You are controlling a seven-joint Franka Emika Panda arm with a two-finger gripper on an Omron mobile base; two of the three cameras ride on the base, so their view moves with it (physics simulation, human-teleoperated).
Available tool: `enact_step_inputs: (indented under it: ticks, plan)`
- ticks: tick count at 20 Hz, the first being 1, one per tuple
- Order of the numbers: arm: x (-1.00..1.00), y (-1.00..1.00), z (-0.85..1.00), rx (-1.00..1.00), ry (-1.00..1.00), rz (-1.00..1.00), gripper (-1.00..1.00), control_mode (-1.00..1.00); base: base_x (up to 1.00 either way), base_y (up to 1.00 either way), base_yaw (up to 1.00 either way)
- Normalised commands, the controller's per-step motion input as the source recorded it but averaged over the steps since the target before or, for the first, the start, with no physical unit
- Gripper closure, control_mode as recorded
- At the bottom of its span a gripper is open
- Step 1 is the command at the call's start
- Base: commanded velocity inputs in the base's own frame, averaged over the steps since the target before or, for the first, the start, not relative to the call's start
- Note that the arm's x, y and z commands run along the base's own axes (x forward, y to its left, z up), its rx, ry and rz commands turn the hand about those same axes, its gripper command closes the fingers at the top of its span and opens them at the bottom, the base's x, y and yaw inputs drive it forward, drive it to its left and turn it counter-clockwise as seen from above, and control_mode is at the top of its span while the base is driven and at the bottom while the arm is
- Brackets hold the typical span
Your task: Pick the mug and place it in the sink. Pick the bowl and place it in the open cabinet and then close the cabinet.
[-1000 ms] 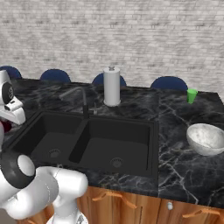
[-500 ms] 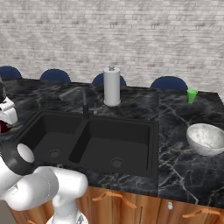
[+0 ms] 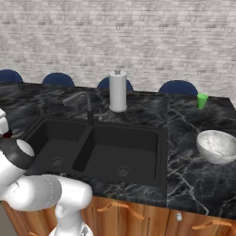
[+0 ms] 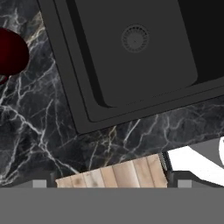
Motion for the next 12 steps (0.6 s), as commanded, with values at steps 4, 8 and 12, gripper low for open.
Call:
enact_step_inputs:
  ticks: [4,8,12]
  plan:
    - [0.00,0.29,-0.03,0.01,0.00,0.00,-1.00,-1.00,0.00,0.00,0.00]
    - [0.00,0.14,0.00,0.00,0.00,0.00,-1.00,-1.00,0.00,0.00,0.00]
    - [0.00,0.18,-0.02,0.00,0.00,0.00,-1.00,-1.00,0.00,0.00,0.00]
